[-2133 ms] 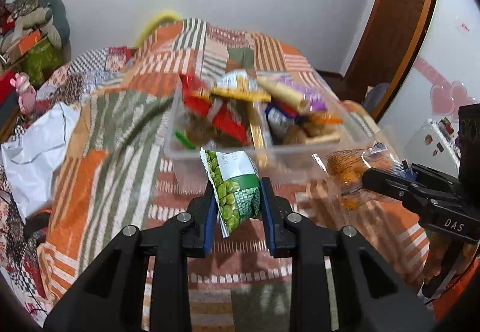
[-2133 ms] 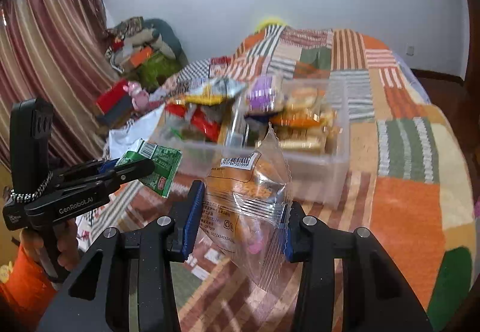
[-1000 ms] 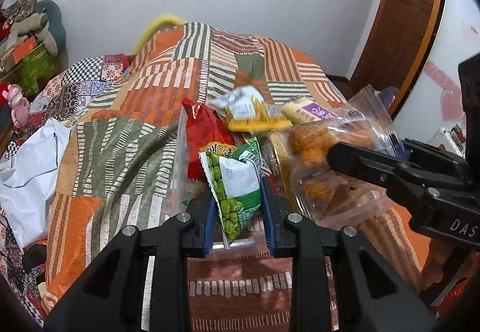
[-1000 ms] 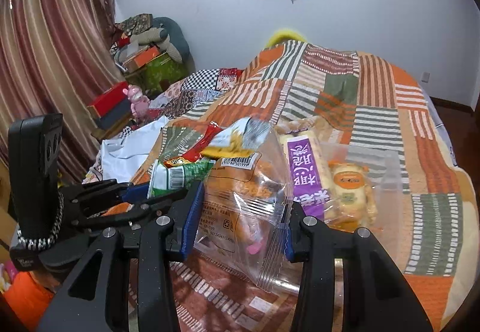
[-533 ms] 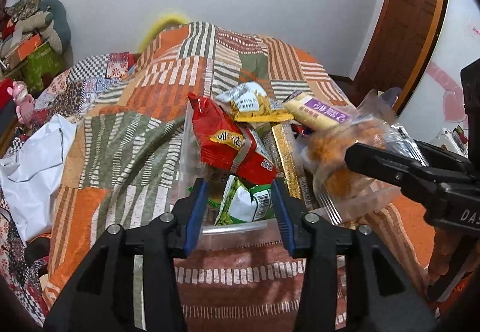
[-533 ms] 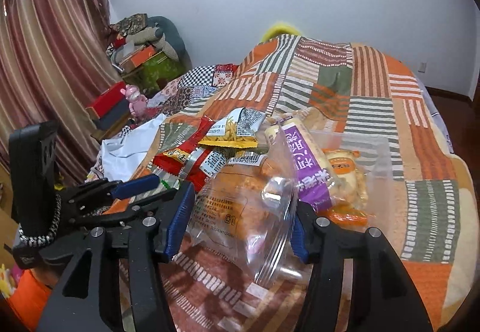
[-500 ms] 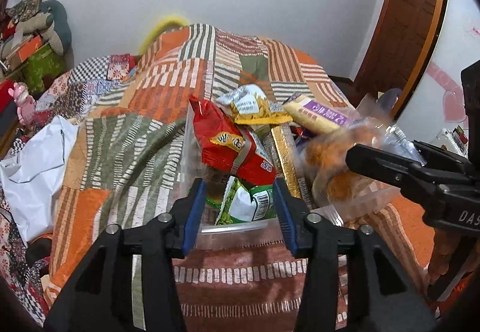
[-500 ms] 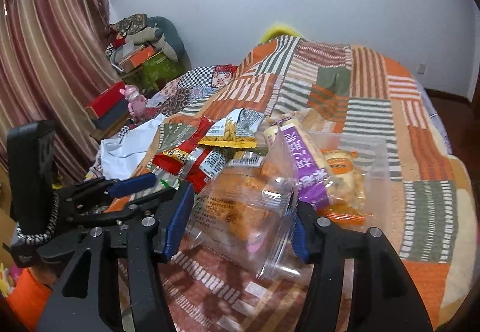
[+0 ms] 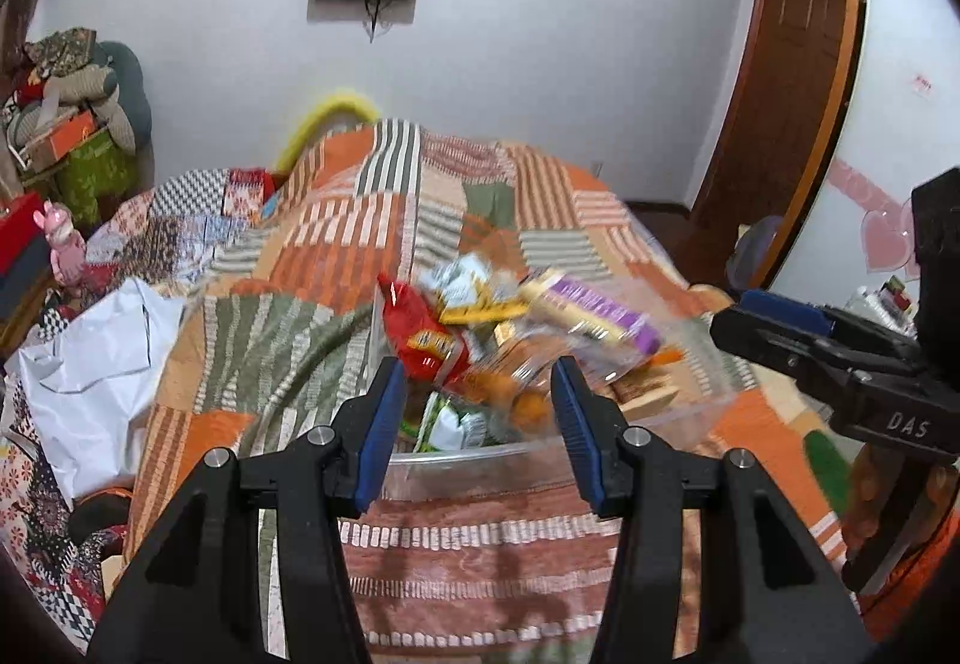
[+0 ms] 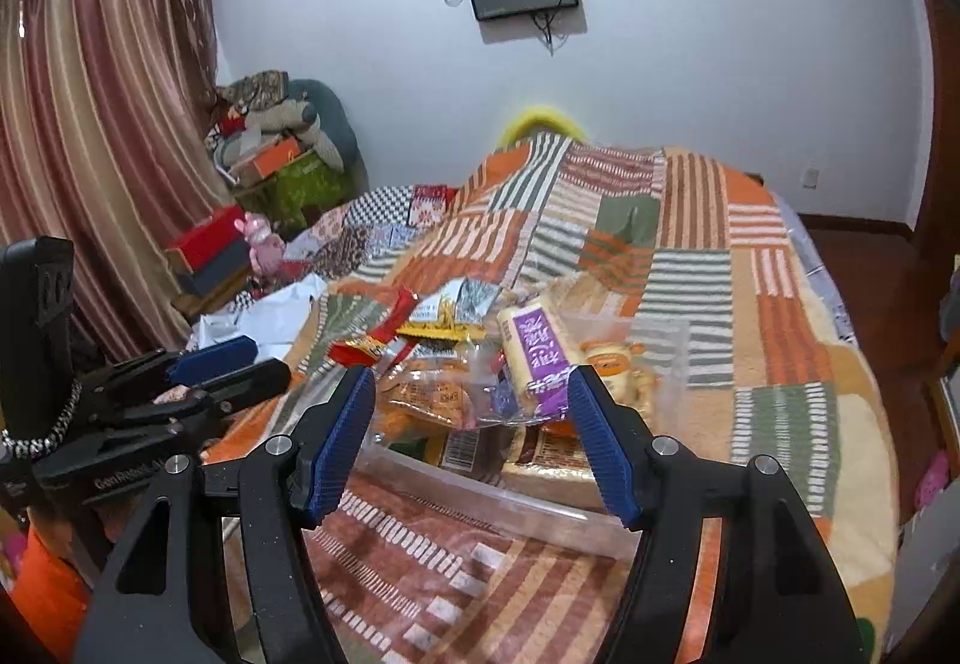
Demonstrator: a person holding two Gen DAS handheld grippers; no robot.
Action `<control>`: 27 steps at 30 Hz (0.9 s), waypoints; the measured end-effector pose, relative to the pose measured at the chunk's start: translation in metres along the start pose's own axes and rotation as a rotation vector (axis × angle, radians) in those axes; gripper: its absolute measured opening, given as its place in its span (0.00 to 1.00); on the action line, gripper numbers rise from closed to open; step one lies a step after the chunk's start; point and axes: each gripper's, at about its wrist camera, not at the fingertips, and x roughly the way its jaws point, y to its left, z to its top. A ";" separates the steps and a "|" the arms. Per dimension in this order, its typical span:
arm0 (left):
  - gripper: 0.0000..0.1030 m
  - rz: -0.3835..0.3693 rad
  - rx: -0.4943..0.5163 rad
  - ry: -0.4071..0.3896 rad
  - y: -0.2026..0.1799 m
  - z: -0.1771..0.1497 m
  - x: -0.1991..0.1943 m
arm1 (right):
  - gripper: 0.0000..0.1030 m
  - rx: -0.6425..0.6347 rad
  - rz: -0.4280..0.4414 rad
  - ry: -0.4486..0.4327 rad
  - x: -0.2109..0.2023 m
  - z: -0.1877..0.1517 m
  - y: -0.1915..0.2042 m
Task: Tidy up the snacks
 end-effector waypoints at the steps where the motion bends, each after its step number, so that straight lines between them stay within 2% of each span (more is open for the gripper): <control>1: 0.48 -0.002 0.003 -0.018 -0.003 0.002 -0.008 | 0.61 -0.003 -0.002 -0.012 -0.008 0.000 0.000; 7: 0.58 0.003 0.022 -0.154 -0.024 0.013 -0.064 | 0.62 -0.010 -0.011 -0.097 -0.056 0.004 0.005; 13: 0.71 0.009 0.042 -0.277 -0.046 0.015 -0.115 | 0.75 -0.008 -0.024 -0.187 -0.101 0.006 0.011; 16: 0.82 0.025 0.056 -0.317 -0.056 0.012 -0.133 | 0.78 -0.017 -0.037 -0.220 -0.114 0.007 0.016; 21: 0.94 0.021 0.041 -0.343 -0.061 0.008 -0.149 | 0.89 -0.038 -0.053 -0.264 -0.133 0.005 0.026; 24: 0.95 0.028 0.037 -0.352 -0.063 0.005 -0.155 | 1.00 -0.039 -0.062 -0.296 -0.142 0.003 0.029; 27: 0.95 0.029 0.040 -0.355 -0.065 0.004 -0.159 | 1.00 -0.036 -0.056 -0.312 -0.145 0.003 0.030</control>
